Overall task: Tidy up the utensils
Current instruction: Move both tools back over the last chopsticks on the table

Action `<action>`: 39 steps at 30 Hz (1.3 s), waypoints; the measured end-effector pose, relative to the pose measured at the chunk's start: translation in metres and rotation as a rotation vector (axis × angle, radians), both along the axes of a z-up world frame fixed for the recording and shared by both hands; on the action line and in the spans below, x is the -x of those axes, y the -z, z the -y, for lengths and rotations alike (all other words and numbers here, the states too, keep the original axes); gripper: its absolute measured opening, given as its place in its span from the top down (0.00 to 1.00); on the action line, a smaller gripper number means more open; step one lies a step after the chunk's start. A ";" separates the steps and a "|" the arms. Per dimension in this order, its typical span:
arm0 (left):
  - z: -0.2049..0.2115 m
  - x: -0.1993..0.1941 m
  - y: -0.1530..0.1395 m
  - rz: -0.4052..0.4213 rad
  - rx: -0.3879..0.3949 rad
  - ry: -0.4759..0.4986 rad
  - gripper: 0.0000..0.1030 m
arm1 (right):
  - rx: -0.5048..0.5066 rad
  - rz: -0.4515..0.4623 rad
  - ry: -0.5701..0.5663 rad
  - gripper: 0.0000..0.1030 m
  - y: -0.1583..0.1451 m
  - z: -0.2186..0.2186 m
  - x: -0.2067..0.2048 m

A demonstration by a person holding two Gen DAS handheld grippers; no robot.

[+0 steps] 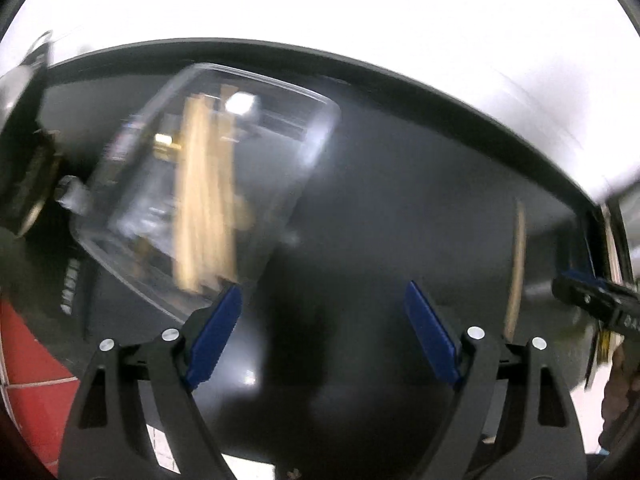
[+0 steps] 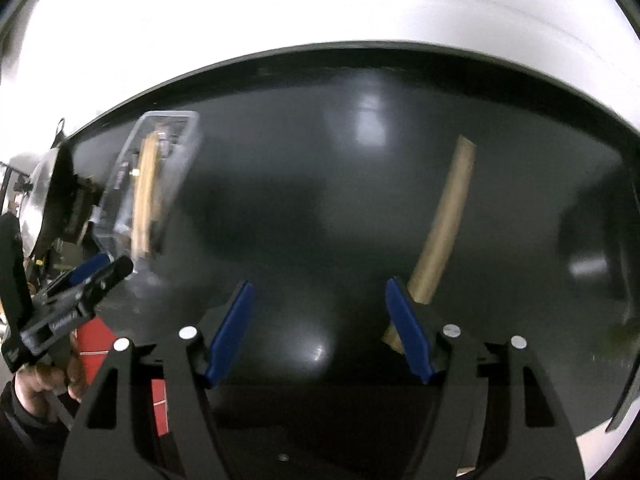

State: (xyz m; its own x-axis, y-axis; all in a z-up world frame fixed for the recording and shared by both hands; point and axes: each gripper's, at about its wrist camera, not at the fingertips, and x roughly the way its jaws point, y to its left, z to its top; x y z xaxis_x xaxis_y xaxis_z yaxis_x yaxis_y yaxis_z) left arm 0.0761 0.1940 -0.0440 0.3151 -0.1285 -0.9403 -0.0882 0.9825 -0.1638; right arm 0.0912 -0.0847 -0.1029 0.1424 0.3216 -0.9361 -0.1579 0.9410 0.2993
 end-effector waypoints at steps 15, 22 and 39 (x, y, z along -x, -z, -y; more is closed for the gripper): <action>0.181 0.050 0.038 -0.069 -0.014 0.374 0.21 | 0.040 -0.051 0.083 0.35 0.042 0.102 0.073; 0.216 0.031 0.082 -0.070 -0.074 0.499 0.21 | 0.063 -0.061 0.135 0.35 0.046 0.129 0.087; 0.240 0.003 0.115 -0.078 -0.166 0.619 0.21 | 0.082 -0.100 0.215 0.34 0.053 0.144 0.081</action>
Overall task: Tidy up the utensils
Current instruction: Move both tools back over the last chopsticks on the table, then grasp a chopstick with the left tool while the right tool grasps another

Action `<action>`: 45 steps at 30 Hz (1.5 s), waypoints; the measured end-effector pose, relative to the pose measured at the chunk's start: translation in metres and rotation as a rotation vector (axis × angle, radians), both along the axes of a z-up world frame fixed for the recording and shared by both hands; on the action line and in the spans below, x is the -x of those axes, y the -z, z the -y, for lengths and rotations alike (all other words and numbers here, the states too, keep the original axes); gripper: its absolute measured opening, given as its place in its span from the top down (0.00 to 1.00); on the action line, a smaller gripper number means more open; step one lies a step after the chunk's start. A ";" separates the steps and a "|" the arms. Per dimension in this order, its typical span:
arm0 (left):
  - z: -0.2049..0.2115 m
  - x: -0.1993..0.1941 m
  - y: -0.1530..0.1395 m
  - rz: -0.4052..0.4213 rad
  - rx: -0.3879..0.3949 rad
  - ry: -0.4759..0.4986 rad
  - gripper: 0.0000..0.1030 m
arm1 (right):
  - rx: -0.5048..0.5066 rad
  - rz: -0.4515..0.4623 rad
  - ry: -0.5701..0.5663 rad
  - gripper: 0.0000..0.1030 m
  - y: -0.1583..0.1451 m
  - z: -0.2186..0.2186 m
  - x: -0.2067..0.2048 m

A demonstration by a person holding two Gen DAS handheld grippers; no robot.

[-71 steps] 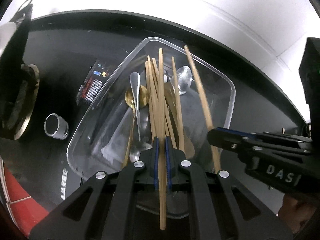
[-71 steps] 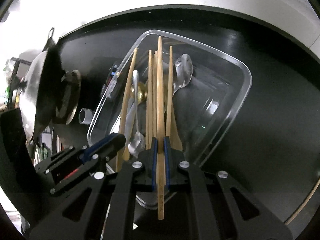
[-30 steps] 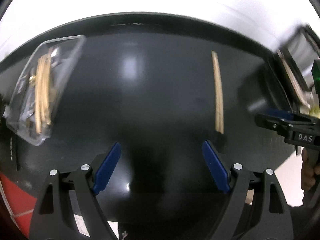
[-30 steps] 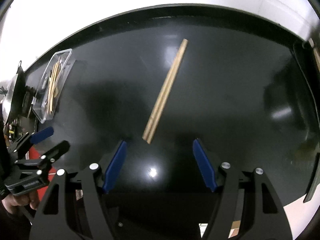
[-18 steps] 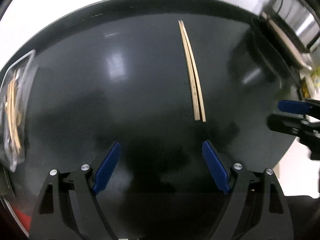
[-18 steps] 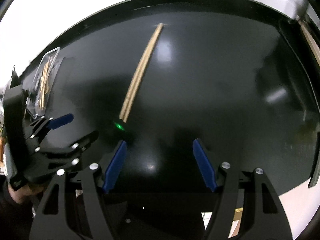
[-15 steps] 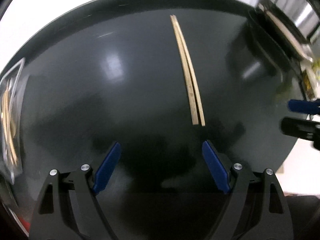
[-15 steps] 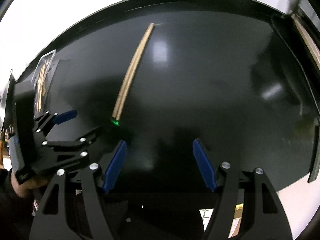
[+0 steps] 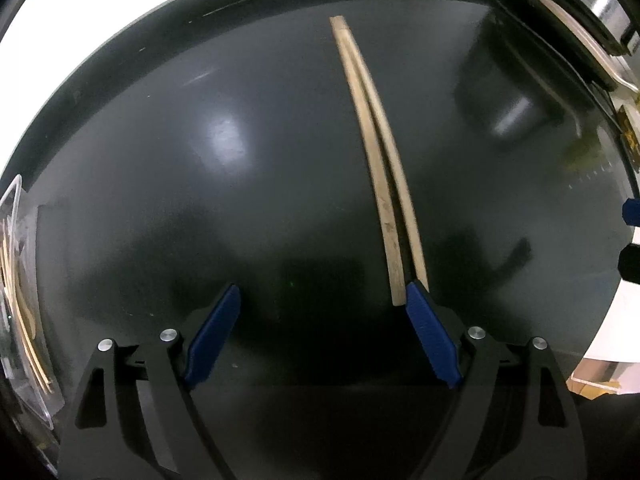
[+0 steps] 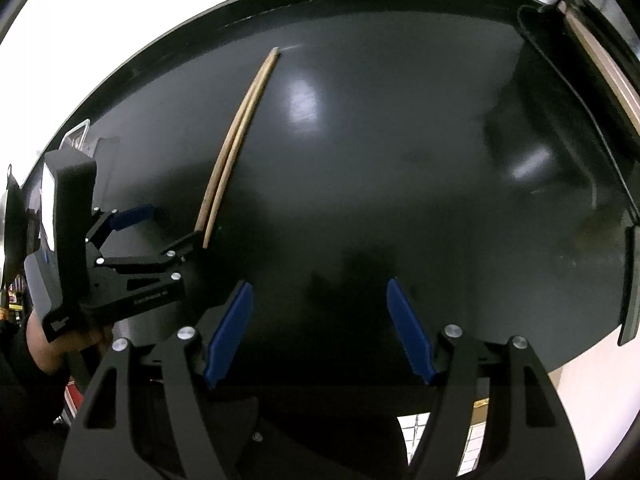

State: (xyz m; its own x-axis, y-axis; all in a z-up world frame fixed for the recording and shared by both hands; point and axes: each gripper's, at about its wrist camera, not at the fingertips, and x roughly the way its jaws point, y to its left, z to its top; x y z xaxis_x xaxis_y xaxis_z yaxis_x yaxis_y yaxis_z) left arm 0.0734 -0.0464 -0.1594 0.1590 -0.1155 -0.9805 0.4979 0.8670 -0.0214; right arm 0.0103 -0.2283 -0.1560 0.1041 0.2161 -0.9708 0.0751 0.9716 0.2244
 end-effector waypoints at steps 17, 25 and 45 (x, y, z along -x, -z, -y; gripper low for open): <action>-0.034 -0.017 0.004 -0.011 0.089 0.068 0.18 | 0.058 -0.055 -0.021 0.34 0.055 -0.081 -0.091; -0.053 -0.025 0.000 -0.022 0.132 0.084 0.17 | 0.156 -0.042 -0.037 0.32 0.066 -0.090 -0.103; 0.009 -0.055 0.001 0.041 0.081 0.147 0.17 | 0.187 -0.010 -0.149 0.37 0.058 -0.053 -0.123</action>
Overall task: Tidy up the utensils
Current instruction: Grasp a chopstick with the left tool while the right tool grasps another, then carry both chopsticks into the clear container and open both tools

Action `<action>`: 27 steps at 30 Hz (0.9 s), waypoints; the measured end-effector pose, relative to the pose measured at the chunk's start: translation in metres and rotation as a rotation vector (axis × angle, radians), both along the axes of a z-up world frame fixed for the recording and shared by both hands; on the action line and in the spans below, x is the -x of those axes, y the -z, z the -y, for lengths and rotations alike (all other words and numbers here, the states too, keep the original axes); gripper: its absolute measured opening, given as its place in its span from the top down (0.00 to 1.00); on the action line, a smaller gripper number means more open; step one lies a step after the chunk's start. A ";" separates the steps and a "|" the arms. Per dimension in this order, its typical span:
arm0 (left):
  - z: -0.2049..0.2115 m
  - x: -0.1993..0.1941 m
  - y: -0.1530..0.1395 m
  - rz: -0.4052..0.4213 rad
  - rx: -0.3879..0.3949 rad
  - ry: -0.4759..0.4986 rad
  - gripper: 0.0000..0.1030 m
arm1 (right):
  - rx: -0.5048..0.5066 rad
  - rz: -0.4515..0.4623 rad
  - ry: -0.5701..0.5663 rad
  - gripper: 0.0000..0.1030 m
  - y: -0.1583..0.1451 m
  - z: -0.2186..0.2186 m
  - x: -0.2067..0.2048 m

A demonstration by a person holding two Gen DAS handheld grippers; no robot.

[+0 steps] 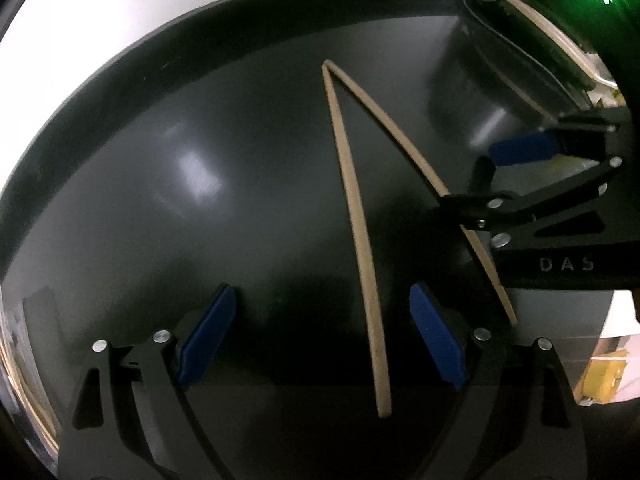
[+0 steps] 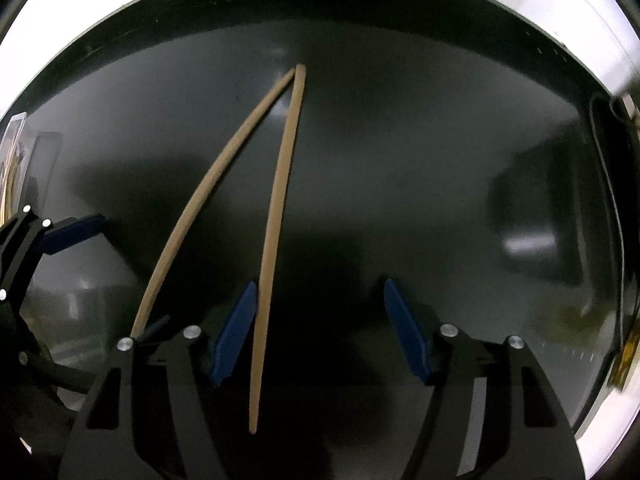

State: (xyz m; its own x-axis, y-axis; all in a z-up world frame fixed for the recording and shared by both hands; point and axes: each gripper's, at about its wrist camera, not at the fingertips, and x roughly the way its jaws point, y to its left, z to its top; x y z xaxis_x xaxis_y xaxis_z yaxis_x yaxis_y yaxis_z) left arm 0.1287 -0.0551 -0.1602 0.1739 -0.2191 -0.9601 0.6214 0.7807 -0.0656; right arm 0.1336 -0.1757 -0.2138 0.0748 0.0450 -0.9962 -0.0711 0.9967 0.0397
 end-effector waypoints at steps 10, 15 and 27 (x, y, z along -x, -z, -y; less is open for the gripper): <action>0.026 -0.017 -0.002 0.022 -0.032 -0.002 0.26 | -0.004 -0.031 -0.076 0.69 -0.007 -0.003 -0.026; 0.041 -0.018 -0.006 0.029 -0.029 0.027 0.63 | -0.012 -0.029 -0.068 0.92 -0.011 -0.005 -0.027; 0.027 -0.014 -0.016 -0.025 -0.014 -0.053 0.95 | -0.034 0.028 -0.025 0.93 -0.036 0.007 -0.010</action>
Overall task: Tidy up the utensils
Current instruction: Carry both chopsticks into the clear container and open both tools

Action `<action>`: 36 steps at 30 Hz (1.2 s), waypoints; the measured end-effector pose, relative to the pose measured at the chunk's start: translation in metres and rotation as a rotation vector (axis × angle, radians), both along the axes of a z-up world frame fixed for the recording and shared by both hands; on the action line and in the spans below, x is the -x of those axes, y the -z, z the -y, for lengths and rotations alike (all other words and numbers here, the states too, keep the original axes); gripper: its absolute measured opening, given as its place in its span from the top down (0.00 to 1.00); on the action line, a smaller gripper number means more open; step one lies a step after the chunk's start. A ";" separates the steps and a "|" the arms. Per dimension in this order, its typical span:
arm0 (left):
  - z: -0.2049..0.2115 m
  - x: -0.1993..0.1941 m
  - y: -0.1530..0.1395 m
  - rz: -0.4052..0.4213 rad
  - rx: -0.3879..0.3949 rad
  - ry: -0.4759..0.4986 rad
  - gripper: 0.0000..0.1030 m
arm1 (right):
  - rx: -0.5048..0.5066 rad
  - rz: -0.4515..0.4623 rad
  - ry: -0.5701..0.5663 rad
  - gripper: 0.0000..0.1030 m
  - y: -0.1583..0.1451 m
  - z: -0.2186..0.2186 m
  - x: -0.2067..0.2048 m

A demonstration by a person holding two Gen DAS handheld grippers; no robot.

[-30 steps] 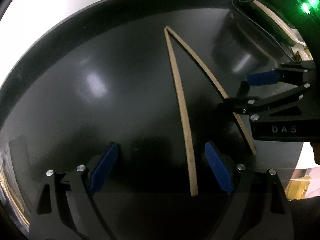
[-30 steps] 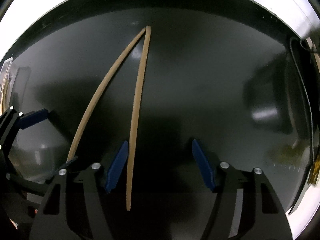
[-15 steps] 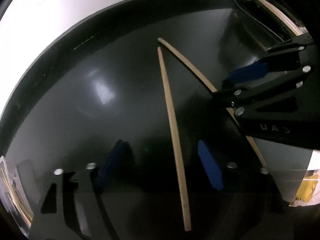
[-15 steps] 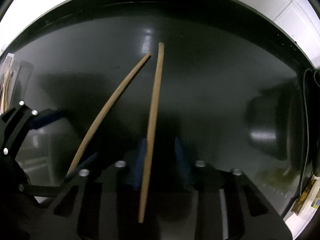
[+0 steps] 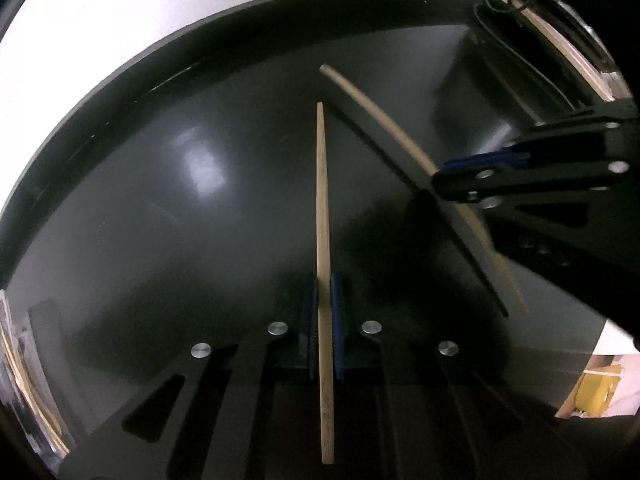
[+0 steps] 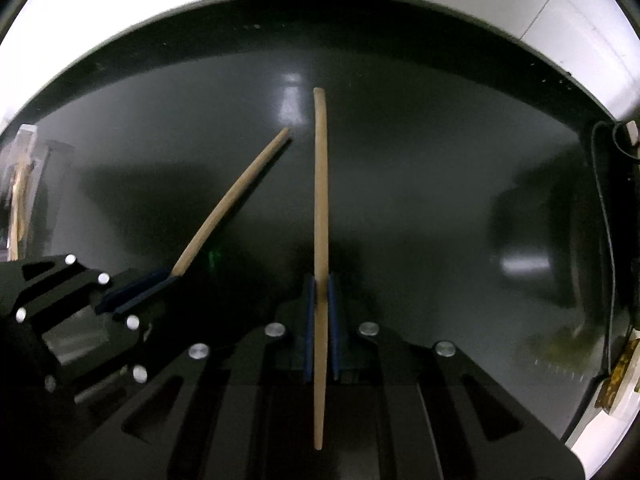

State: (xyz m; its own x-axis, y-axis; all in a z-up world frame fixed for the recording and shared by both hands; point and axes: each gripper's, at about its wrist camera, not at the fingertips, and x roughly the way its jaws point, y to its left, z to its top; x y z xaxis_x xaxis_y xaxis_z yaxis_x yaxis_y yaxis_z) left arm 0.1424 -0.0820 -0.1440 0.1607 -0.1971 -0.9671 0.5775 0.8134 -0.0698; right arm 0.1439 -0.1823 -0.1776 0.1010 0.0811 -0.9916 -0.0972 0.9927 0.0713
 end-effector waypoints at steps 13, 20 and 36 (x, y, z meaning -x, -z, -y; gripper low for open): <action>-0.078 0.060 -0.062 0.045 -0.009 -0.235 0.95 | -0.097 0.124 -0.144 0.93 -0.076 -0.027 0.058; -0.147 0.096 -0.089 0.055 0.006 -0.433 0.95 | -0.167 0.126 -0.304 0.93 -0.101 -0.100 0.080; -0.352 0.115 -0.105 0.052 0.018 -0.725 0.95 | -0.252 0.076 -0.537 0.93 -0.111 -0.332 0.058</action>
